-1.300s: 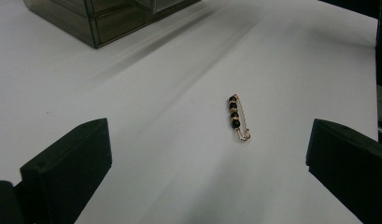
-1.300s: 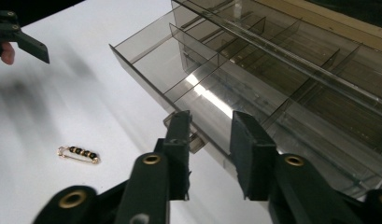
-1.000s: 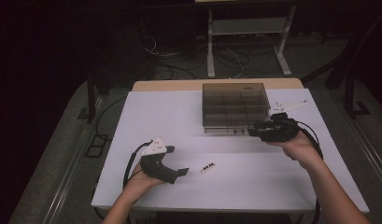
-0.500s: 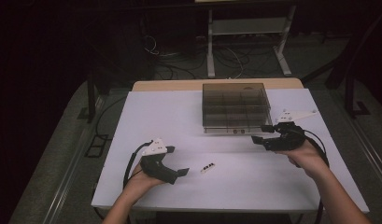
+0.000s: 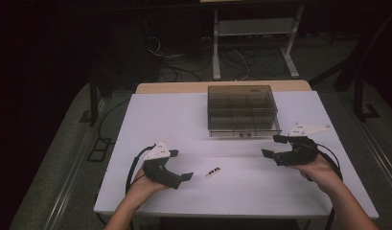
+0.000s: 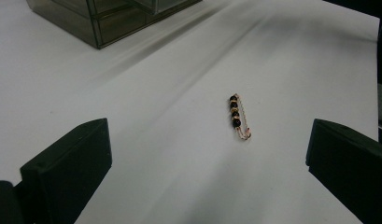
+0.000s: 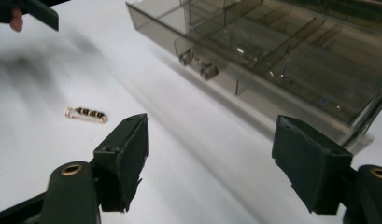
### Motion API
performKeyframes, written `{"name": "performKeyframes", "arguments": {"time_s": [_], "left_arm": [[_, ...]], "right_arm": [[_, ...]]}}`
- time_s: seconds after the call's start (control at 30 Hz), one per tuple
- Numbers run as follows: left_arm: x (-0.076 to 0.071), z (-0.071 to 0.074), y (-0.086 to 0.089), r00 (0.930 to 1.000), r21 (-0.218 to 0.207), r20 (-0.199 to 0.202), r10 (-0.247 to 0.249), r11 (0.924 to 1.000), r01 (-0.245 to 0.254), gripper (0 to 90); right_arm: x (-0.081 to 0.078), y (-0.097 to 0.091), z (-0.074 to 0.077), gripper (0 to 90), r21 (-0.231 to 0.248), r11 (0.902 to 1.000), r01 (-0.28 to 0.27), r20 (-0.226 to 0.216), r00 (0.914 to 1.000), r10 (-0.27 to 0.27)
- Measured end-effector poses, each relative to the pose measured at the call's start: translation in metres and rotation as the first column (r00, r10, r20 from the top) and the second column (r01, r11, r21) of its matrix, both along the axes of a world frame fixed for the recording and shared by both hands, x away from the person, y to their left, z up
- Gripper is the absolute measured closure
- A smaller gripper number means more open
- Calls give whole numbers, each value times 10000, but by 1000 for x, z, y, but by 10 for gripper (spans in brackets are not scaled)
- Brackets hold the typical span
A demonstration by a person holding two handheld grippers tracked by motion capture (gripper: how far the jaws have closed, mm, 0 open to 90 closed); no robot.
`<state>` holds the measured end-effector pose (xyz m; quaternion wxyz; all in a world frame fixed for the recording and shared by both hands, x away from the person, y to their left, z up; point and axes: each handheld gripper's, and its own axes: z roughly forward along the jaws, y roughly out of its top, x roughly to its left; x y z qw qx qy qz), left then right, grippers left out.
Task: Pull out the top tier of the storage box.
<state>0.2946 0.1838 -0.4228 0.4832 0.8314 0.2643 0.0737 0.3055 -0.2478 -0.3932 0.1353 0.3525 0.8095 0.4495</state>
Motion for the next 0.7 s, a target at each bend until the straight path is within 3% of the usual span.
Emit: {"name": "performKeyframes", "arguments": {"time_s": [0.3,0.4,0.53,0.6,0.7], "left_arm": [[0,0,-1,10000,18,8,-22,10000,22,0],[0,0,-2,10000,9,14,-16,10000,16,0],[0,1,-1,10000,5,23,-10,10000,10,0],[0,1,-1,10000,-3,31,-14,10000,14,0],[-1,0,-2,10000,28,24,-23,10000,23,0]], "right_arm": [[-13,-9,-14,200,188,9998,33,44,10000,-34],[-16,-11,-17,115,270,9996,11,80,10000,-13],[-23,-12,-23,113,362,9993,58,219,9997,-66],[-26,-11,-25,0,354,9994,58,195,9998,-65],[-30,-10,-27,1,92,9999,123,123,9998,-124]]}}
